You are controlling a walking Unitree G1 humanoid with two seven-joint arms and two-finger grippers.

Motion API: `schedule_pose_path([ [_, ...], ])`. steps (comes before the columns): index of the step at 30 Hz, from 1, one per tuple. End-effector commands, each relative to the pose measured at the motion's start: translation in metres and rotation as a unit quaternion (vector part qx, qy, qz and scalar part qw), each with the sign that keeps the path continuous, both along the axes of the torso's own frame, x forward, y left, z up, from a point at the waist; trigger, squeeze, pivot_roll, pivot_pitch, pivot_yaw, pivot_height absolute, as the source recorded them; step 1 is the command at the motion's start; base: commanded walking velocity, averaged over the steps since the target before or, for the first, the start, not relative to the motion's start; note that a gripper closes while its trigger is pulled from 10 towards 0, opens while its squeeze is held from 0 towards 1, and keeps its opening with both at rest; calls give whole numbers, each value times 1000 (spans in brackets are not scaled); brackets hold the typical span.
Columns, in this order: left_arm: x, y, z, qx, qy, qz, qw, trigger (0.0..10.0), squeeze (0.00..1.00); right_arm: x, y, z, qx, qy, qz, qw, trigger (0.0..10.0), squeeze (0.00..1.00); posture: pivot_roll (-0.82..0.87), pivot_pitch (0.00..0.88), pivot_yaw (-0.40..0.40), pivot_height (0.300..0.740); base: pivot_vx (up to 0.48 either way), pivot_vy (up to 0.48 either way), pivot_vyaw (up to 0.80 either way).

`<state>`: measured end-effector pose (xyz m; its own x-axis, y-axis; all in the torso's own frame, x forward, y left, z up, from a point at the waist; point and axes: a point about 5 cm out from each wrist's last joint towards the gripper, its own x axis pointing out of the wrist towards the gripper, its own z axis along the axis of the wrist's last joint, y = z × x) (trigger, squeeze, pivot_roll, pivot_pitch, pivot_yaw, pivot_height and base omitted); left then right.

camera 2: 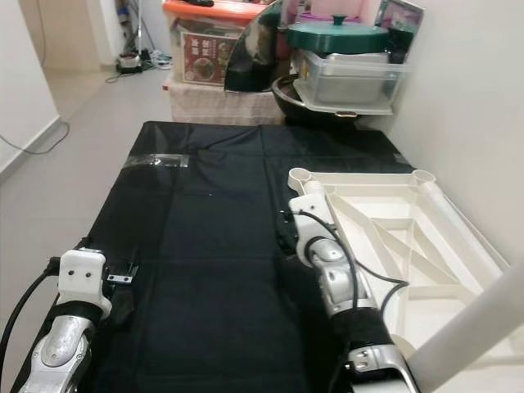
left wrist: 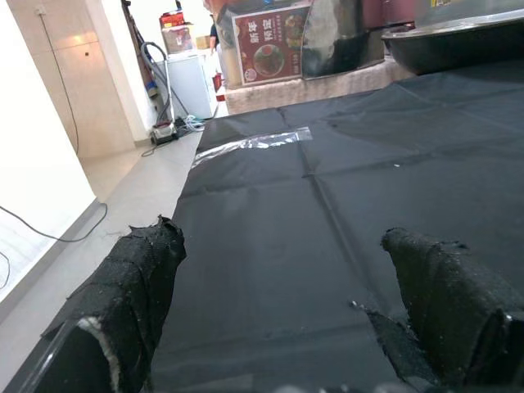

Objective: Building children table

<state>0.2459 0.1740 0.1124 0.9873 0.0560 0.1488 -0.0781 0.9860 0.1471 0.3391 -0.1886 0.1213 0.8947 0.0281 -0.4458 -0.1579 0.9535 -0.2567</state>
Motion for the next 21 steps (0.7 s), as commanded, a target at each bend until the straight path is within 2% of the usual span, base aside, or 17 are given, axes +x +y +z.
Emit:
schedule_pose_path([
  [1, 0, -2, -5, -4, 9, 0, 1000, 10000, 0, -3, -9, -5, -12, 14, -9, 1000, 10000, 0, -17, 0, -81, 740, 0, 0, 0],
  [6, 1, -2, -5, -5, 8, 1, 1000, 10000, 0, -2, -5, -5, 0, 22, -3, 1000, 10000, 0, -15, 0, -84, 740, 0, 0, 0],
  [8, 1, -2, -6, -5, 8, 4, 1000, 10000, 0, -2, 17, -15, 50, 62, 26, 996, 10000, 0, -7, 0, -87, 740, 0, 0, 0],
  [11, 1, -2, -6, -5, 8, 5, 1000, 10000, 0, -2, 19, -22, 56, 82, 24, 995, 10000, 0, -7, 0, -87, 740, 0, 0, 0],
  [16, 1, -2, -6, -6, 8, 7, 1000, 10000, 0, -3, 13, -34, 94, 123, -9, 988, 10000, 0, 0, 0, -95, 740, 0, 0, 0],
  [21, 0, 0, -6, -6, 8, 10, 1000, 10000, 0, -2, 7, -35, 104, 124, -38, 986, 10000, 0, 1, 0, -96, 740, 0, 0, 0],
])
